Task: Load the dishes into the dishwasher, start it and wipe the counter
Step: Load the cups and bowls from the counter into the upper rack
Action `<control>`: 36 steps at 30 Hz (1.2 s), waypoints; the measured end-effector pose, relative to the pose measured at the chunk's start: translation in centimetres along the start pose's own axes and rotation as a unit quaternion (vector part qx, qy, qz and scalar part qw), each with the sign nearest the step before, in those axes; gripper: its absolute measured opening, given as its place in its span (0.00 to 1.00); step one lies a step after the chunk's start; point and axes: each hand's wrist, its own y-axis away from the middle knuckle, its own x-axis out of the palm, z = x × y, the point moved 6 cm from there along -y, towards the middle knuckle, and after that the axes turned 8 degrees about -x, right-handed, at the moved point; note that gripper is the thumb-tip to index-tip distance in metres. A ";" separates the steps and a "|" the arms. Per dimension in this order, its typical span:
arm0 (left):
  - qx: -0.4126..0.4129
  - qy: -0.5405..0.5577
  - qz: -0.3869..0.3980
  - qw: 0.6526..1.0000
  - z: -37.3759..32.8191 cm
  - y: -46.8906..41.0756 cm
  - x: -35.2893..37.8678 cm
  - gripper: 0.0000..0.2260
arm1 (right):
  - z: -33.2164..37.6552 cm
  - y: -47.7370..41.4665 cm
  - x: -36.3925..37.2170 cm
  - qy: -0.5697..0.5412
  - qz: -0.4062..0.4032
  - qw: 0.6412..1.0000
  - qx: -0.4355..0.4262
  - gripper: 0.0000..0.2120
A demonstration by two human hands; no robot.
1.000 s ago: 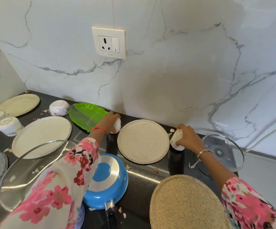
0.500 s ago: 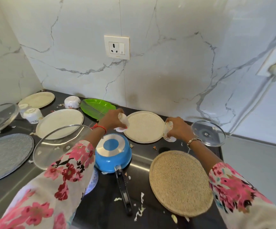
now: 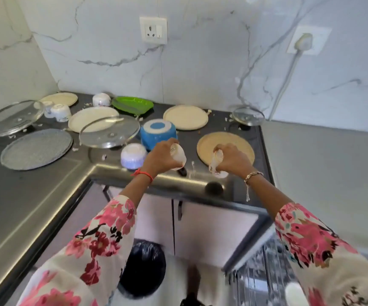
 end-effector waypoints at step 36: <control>-0.021 -0.127 0.249 0.960 -13.9 58.9 34.2 0.28 | -17.7 68.3 15.1 0.028 0.113 0.984 0.137 0.26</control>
